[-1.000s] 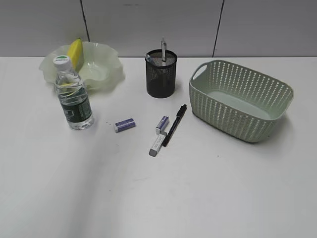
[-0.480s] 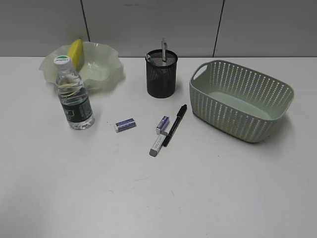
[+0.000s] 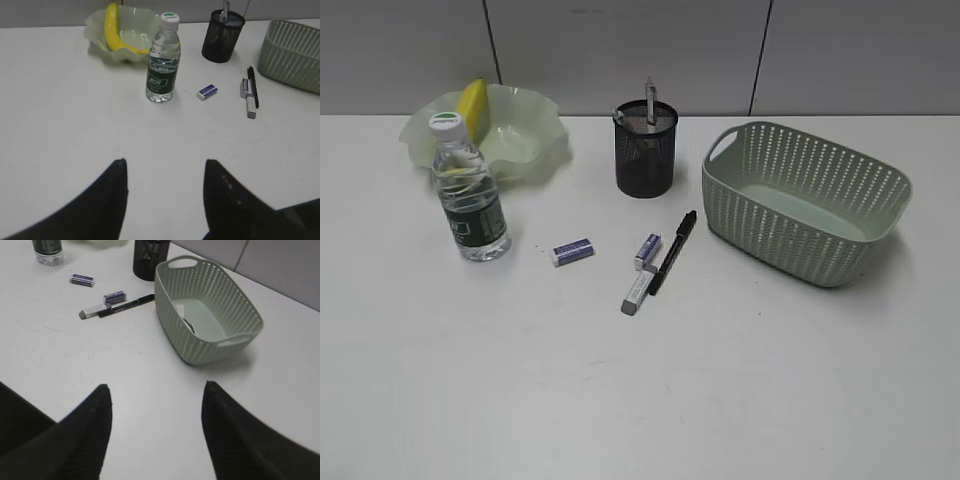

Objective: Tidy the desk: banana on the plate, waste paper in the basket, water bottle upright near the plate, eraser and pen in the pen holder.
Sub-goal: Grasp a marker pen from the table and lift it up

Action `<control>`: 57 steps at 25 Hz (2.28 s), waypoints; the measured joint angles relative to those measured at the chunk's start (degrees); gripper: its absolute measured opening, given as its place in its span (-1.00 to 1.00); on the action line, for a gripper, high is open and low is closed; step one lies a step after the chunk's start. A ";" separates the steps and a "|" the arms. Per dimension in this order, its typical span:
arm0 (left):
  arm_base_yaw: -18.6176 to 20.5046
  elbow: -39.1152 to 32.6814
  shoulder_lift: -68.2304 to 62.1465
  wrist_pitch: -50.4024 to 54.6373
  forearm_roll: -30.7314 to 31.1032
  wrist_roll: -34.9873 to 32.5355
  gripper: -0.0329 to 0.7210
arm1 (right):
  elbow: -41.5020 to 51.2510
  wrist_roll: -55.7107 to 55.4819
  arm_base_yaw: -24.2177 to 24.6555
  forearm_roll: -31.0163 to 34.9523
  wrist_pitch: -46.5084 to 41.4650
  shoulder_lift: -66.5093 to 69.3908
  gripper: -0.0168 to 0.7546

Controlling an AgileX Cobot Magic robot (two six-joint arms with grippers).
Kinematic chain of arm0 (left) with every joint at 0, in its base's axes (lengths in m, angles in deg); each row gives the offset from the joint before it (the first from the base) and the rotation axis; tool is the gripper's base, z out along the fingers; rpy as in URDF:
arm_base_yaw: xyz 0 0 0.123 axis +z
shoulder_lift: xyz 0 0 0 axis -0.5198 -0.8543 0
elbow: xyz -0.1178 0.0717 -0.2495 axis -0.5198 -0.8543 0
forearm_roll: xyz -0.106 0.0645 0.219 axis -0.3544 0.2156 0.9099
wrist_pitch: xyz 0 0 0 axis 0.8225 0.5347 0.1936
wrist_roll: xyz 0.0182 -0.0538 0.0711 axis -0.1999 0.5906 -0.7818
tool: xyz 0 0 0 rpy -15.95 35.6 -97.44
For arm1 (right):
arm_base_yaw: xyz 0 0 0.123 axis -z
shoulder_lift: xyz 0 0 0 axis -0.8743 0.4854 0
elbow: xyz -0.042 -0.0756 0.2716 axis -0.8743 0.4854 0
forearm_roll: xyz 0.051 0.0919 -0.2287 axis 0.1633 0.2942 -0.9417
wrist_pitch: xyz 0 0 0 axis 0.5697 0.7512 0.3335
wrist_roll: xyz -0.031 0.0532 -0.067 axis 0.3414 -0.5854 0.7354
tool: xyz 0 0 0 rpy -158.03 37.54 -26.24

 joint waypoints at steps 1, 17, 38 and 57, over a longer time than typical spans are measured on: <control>0.00 -0.02 -0.46 -0.27 -0.49 -1.13 0.07 | -1.10 1.59 0.00 1.38 1.97 4.56 0.23; -0.11 -0.31 -0.98 -1.14 -4.96 -9.69 -0.07 | -57.89 -23.70 -2.71 11.21 -14.35 86.94 0.23; -0.11 -0.31 -0.98 -1.20 -4.96 -9.69 -0.09 | -83.27 -59.92 -2.56 2.47 -20.22 124.48 0.23; -0.11 -0.31 -0.98 -1.20 -3.94 -9.69 -0.09 | -83.47 -64.26 -1.39 1.73 -19.02 129.07 0.04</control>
